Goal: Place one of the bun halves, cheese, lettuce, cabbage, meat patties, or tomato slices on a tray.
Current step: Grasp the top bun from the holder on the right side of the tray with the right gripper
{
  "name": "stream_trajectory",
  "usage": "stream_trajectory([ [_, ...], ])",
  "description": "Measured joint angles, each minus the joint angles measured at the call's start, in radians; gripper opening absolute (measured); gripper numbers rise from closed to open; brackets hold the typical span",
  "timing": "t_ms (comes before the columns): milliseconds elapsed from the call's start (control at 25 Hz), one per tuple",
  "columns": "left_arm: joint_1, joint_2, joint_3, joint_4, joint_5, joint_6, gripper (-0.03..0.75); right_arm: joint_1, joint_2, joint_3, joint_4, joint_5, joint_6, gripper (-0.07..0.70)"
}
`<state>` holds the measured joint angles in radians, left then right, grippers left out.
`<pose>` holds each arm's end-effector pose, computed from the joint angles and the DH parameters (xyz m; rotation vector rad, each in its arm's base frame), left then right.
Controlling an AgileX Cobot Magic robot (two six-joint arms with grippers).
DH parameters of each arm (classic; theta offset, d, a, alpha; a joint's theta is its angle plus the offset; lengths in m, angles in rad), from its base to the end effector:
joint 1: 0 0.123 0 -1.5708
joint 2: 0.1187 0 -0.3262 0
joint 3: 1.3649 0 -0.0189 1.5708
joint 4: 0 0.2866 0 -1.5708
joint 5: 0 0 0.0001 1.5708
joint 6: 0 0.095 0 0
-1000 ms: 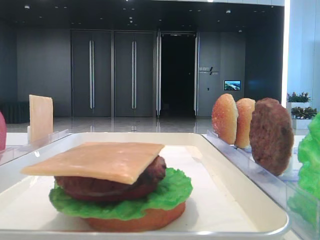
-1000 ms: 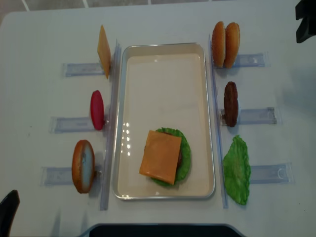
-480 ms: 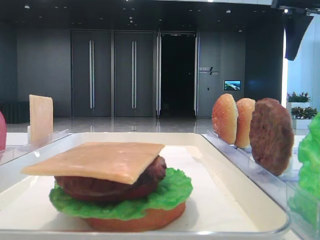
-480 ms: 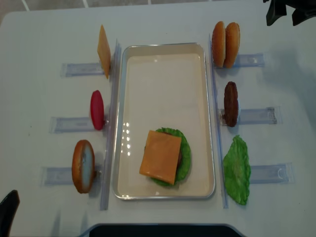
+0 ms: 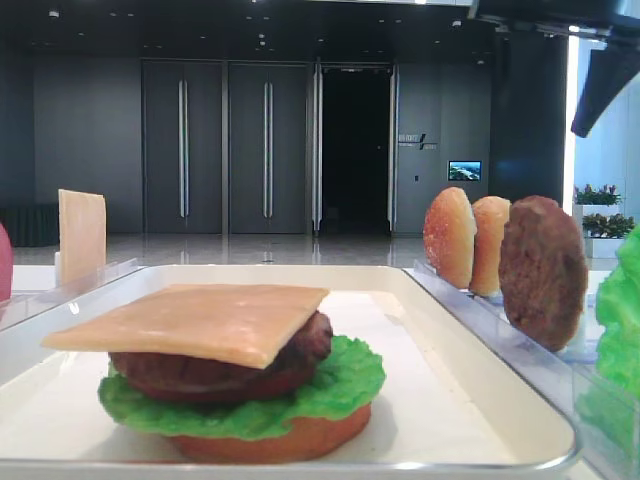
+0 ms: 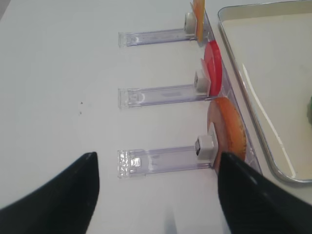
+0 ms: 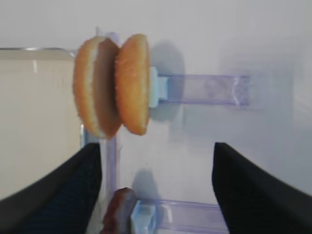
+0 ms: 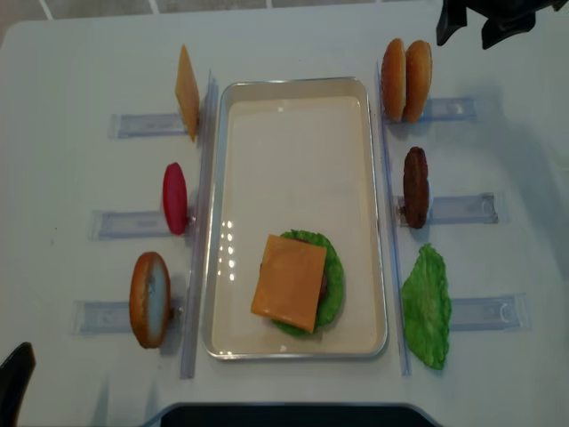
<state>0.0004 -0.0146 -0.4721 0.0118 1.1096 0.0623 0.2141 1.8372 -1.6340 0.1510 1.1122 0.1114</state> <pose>-0.0124 0.0010 0.2798 0.0644 2.1059 0.0519 0.4285 0.1063 0.3224 -0.0833 2.8128 0.2832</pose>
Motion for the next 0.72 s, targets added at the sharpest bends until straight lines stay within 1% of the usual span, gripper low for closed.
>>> stream_trajectory([
  [80,0.0,0.0,0.0,0.0,0.0,0.0,0.576,0.048,0.0,0.0,0.0,-0.015,0.032,0.488],
  [200,0.0,0.0,0.0,0.0,0.0,0.0,0.576,0.108,0.0,0.0,0.001,-0.056,0.057,0.488],
  [360,0.0,0.0,0.0,0.0,0.0,0.0,0.576,0.161,0.0,0.0,0.002,-0.117,0.08,0.488],
  [520,0.0,0.0,0.0,0.0,0.0,0.0,0.576,0.174,0.005,0.0,0.003,-0.157,0.082,0.488],
  [720,0.0,0.0,0.0,0.0,0.0,0.0,0.576,0.174,0.044,-0.001,0.007,-0.167,0.083,0.488],
])
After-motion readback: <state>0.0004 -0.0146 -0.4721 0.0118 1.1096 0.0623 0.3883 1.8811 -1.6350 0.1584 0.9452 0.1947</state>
